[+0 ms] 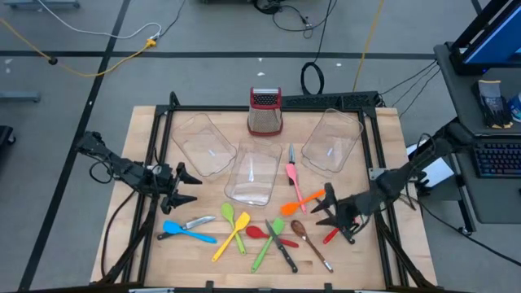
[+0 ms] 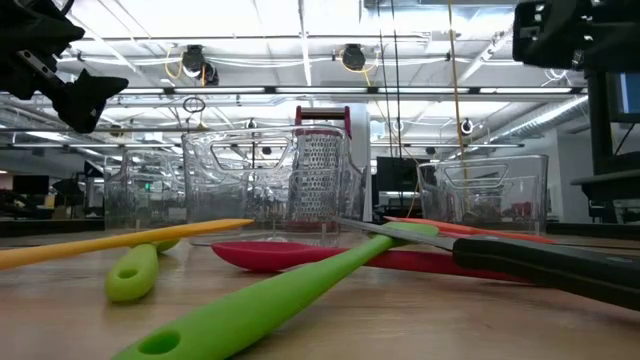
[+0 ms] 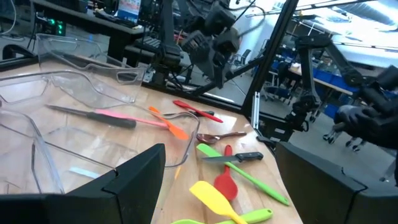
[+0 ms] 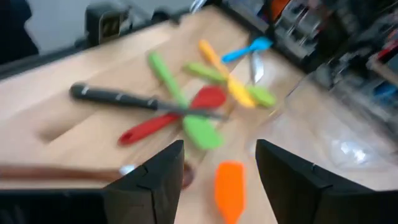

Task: Pick & Place Kitchen Items
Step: Put the red spatula into the left transparent bin

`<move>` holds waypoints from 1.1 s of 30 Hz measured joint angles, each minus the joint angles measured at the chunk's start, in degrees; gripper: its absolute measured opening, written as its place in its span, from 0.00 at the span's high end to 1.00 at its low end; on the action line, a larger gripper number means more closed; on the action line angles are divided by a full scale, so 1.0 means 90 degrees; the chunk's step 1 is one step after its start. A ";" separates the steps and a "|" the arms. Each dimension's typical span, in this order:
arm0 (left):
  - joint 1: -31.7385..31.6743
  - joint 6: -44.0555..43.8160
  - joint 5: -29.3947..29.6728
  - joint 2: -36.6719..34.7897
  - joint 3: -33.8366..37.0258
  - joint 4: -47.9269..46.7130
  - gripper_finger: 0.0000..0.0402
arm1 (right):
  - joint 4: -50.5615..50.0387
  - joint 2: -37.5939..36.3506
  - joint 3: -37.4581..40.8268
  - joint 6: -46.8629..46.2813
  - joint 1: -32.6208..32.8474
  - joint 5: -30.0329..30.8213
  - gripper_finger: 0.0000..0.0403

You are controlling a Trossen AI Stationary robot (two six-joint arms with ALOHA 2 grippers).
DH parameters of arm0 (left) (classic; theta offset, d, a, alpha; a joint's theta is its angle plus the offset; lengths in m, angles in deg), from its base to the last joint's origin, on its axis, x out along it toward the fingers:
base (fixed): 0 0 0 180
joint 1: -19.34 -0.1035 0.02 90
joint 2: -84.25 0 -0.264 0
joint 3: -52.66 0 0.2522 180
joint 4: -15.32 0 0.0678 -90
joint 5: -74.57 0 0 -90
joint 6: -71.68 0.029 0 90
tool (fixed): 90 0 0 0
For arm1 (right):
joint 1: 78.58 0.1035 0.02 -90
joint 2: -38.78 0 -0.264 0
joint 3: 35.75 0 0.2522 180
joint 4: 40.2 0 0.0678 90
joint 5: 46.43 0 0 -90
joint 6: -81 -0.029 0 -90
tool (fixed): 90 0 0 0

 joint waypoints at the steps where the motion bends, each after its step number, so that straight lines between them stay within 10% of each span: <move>1: 0.0000 -0.0052 0.0000 0.0000 0.0000 0.0000 0.23 | -0.0220 0.0139 -0.0094 -0.0149 0.0114 0.0071 0.51; 16: 0.0000 -0.0466 -0.0002 0.0000 0.0000 -0.0002 0.23 | -0.2478 0.1270 -0.0858 -0.3339 0.1295 0.0110 0.51; 33: -0.0001 -0.0543 -0.0006 0.0001 0.0000 -0.0002 0.23 | -0.2544 0.1510 -0.0858 -0.4253 0.1447 -0.0068 0.51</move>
